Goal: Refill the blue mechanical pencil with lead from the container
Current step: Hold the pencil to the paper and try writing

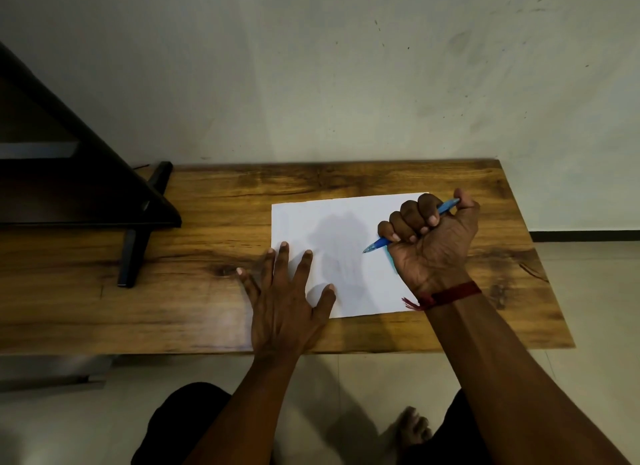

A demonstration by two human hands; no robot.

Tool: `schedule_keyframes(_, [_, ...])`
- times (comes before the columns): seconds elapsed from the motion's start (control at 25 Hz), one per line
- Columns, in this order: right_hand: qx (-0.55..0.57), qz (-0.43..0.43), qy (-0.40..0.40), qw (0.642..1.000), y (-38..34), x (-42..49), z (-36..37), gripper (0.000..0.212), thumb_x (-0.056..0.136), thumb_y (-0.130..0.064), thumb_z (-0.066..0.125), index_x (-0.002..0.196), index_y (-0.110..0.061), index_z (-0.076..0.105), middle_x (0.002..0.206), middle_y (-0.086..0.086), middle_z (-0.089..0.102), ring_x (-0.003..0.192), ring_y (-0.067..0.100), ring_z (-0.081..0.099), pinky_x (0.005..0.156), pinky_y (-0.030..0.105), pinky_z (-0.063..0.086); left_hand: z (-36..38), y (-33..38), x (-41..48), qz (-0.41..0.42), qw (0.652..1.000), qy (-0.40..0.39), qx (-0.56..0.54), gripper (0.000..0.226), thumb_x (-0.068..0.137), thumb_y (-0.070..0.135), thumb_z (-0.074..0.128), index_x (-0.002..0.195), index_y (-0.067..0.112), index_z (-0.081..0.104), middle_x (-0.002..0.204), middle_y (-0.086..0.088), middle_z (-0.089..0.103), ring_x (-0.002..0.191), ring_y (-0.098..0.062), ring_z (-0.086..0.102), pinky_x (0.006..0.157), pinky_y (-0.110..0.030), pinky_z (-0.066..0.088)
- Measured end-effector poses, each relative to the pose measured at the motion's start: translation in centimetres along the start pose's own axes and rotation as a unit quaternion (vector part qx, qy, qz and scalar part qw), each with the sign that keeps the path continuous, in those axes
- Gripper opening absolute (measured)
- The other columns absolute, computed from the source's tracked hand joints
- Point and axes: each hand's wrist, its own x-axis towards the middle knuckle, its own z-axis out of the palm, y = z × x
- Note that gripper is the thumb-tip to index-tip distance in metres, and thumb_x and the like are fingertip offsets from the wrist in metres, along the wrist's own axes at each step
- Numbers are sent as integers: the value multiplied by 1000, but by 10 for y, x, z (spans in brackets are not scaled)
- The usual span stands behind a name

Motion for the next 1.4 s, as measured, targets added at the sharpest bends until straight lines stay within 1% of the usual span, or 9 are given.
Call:
schedule_keyframes(0.08, [4,-1,-3,1000,1,0,0,52,91,-46,24,49,-16,33,42,-3,24,40,12,16,49,26,21,1,-1,1,-1,1000,0,0,72,83,72,28,142,31,39,154,-10,34,142,-33,27,114,-63,-3])
schedule_keyframes(0.28, [1,9,-17,1000,0,-1,2,60,87,-62,32,49,-15,32,43,-2,21,40,12,16,50,27,19,4,-1,1,2,1000,2,3,71,83,72,29,141,32,39,153,-11,36,141,-33,28,114,-65,2])
schedule_keyframes(0.36, [-8,8,-8,1000,0,1,2,57,86,-58,34,48,-15,32,43,-2,18,39,12,15,49,26,20,5,-1,1,4,1000,6,0,71,83,72,29,141,31,40,152,-11,36,141,-34,29,114,-65,3])
schedule_keyframes(0.52, [1,4,2,1000,1,2,0,50,89,-47,26,50,-16,31,43,-3,21,40,12,15,48,25,20,5,0,0,4,1000,9,-4,70,84,71,29,141,31,40,153,-11,35,141,-34,28,114,-66,3])
schedule_keyframes(0.68, [-1,3,-7,1000,0,1,1,56,86,-59,33,51,-15,30,45,-3,18,40,12,15,49,27,18,5,0,0,2,1000,5,-4,70,84,70,32,141,31,40,153,-11,35,142,-34,27,113,-68,5])
schedule_keyframes(0.8, [-14,-1,5,1000,-2,2,3,54,85,-55,35,49,-15,31,45,-2,16,39,12,15,48,26,19,4,-1,0,5,1000,9,-5,69,84,69,31,141,30,41,153,-11,36,141,-34,28,113,-67,2])
schedule_keyframes(1.0, [2,-4,-3,1000,0,0,1,54,88,-56,26,52,-15,31,44,-3,21,40,12,15,49,26,19,3,-1,0,7,1000,0,-4,70,84,68,32,142,30,39,154,-11,34,143,-33,25,113,-67,2])
schedule_keyframes(1.2, [-11,-7,4,1000,-3,2,1,52,84,-55,37,52,-15,31,43,-3,20,39,12,16,48,26,19,5,-2,0,11,1000,-3,-1,69,84,66,34,143,31,37,155,-11,32,143,-33,24,112,-68,4])
schedule_keyframes(1.4, [-6,-2,-1,1000,-2,0,0,53,88,-56,24,54,-15,30,45,-3,20,40,12,15,48,26,18,5,-1,0,10,1000,-2,-5,70,84,66,35,144,30,36,156,-10,30,145,-32,21,113,-67,3])
